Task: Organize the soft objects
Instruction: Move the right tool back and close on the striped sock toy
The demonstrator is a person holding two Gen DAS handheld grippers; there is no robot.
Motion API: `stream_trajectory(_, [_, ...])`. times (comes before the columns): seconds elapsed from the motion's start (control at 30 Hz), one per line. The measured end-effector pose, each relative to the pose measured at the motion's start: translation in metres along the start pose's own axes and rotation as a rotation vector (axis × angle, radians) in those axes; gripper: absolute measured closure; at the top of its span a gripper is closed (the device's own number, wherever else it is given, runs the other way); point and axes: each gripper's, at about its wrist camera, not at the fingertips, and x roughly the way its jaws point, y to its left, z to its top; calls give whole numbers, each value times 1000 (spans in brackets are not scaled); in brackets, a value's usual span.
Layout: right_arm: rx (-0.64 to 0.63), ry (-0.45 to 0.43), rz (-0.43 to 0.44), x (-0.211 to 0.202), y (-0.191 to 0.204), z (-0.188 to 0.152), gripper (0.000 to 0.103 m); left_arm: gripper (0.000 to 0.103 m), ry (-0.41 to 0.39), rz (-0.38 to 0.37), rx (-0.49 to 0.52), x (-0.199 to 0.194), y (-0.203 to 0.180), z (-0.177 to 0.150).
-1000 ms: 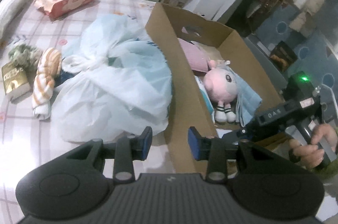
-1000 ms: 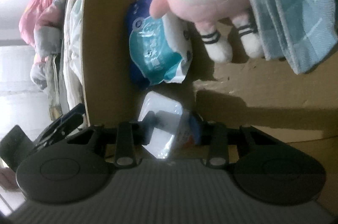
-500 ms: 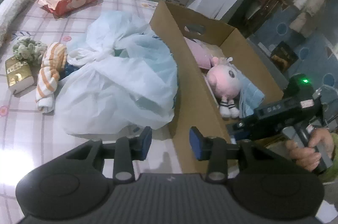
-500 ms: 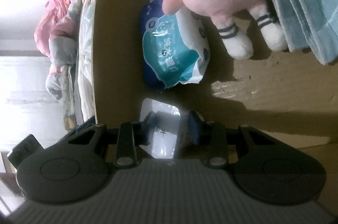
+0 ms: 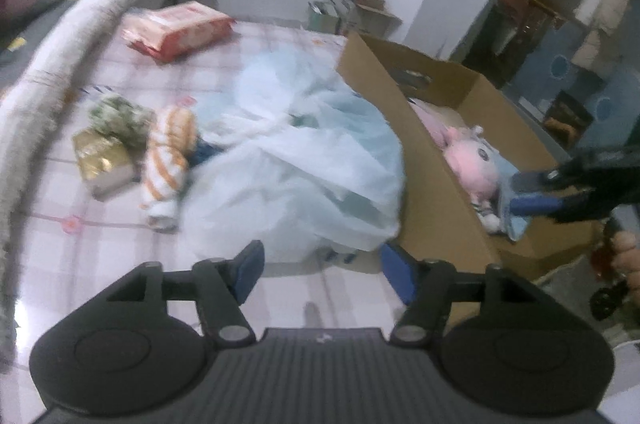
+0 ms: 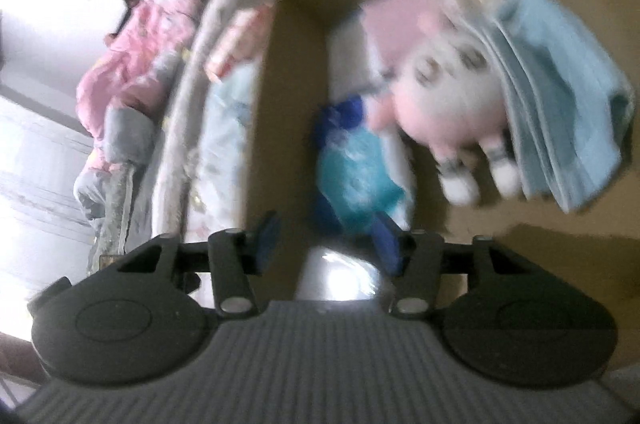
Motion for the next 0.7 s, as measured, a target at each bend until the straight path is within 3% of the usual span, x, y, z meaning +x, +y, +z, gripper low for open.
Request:
stream_trajectory(0.23, [-146,13,91,25,73,11,43,30,-85,101,-32,-15,33,0])
stream_trajectory(0.5, [-251,194,156,110,169,31,43,36,-133,208,-47,-10,76,16])
stream_trajectory(0.6, [-264,252,123,152,195,44,47,38,-144,207,-32,6,89,28])
stream_trajectory(0.7, [-277,311,42,199,216,58,52,45,-105,173,-65,31,105,40])
